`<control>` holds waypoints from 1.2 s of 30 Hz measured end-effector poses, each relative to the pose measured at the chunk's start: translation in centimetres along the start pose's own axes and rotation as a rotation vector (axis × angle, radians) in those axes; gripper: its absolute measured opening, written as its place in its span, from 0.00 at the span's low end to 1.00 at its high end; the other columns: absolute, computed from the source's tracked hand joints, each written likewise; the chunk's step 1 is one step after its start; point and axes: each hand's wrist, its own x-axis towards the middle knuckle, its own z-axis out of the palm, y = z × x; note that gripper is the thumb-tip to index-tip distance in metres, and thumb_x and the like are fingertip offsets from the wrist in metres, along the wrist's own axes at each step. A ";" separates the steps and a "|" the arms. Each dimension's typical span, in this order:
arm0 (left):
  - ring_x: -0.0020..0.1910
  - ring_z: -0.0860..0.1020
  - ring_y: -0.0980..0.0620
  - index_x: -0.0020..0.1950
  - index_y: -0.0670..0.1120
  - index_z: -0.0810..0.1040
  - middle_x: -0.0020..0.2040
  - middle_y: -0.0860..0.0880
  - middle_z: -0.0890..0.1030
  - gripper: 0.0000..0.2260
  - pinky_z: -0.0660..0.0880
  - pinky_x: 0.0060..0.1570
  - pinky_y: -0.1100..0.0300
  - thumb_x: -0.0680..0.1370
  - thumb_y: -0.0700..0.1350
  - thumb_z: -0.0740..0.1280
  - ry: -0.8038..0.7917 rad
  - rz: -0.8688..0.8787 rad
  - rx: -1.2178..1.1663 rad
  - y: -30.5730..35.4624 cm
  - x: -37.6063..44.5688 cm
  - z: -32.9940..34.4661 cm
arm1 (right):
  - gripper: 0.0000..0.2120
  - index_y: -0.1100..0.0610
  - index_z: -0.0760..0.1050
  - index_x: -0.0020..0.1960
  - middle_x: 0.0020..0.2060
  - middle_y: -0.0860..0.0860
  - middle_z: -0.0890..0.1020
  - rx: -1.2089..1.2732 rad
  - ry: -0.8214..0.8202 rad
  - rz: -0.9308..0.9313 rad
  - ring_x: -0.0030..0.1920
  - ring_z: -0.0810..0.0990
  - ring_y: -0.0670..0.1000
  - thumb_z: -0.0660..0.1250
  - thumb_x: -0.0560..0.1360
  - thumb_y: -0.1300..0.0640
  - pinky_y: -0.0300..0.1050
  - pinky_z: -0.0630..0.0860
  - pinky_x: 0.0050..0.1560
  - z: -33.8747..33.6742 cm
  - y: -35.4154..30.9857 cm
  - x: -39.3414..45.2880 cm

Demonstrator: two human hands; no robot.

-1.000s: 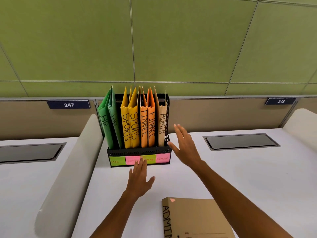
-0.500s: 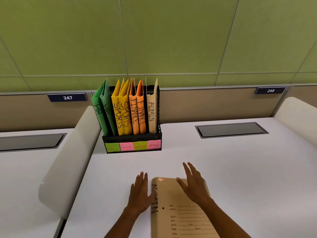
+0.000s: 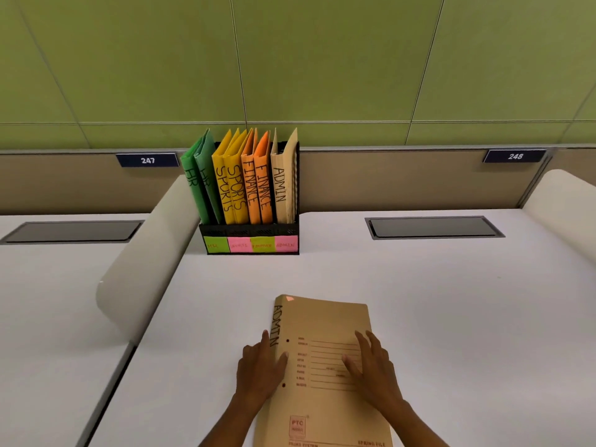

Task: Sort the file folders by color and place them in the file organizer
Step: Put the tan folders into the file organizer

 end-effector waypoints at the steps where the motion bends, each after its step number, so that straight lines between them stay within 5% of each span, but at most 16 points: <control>1: 0.64 0.69 0.48 0.77 0.49 0.54 0.66 0.50 0.74 0.31 0.73 0.60 0.51 0.78 0.63 0.55 0.003 -0.009 -0.006 0.0 -0.5 0.3 | 0.32 0.47 0.51 0.76 0.77 0.49 0.53 0.004 -0.001 -0.001 0.72 0.62 0.53 0.55 0.77 0.36 0.50 0.65 0.68 0.0 0.3 -0.5; 12: 0.59 0.73 0.49 0.72 0.53 0.60 0.65 0.52 0.75 0.28 0.77 0.55 0.54 0.76 0.62 0.59 0.041 -0.037 -0.186 0.3 -4.8 2.7 | 0.28 0.48 0.57 0.75 0.74 0.49 0.60 0.207 0.066 0.049 0.69 0.67 0.52 0.59 0.78 0.40 0.48 0.71 0.64 0.9 1.8 -3.9; 18: 0.58 0.79 0.44 0.71 0.43 0.67 0.62 0.44 0.78 0.32 0.77 0.57 0.51 0.74 0.59 0.70 0.063 -0.206 -0.459 1.9 -4.8 2.0 | 0.27 0.50 0.61 0.73 0.70 0.51 0.68 0.285 0.144 0.144 0.65 0.72 0.53 0.59 0.78 0.41 0.49 0.70 0.64 0.9 2.0 -4.7; 22: 0.47 0.82 0.50 0.54 0.45 0.78 0.49 0.49 0.83 0.25 0.81 0.50 0.50 0.68 0.63 0.73 0.002 -0.283 -0.599 1.0 -4.2 2.6 | 0.27 0.50 0.61 0.72 0.68 0.52 0.71 0.343 0.160 0.199 0.64 0.75 0.53 0.60 0.78 0.41 0.52 0.72 0.63 0.2 2.6 -4.2; 26: 0.40 0.84 0.51 0.46 0.41 0.82 0.42 0.48 0.85 0.18 0.82 0.41 0.56 0.70 0.56 0.75 -0.036 -0.278 -0.722 0.9 -4.3 2.2 | 0.27 0.51 0.62 0.72 0.68 0.53 0.72 0.390 0.178 0.232 0.64 0.75 0.54 0.61 0.77 0.41 0.52 0.73 0.62 -0.4 2.8 -3.8; 36: 0.40 0.85 0.50 0.48 0.43 0.81 0.43 0.48 0.86 0.11 0.83 0.45 0.51 0.75 0.52 0.71 -0.018 -0.130 -0.839 1.9 -2.9 0.0 | 0.25 0.52 0.64 0.71 0.66 0.54 0.74 0.437 0.147 0.202 0.63 0.75 0.54 0.62 0.78 0.42 0.54 0.72 0.61 -1.1 2.2 -1.7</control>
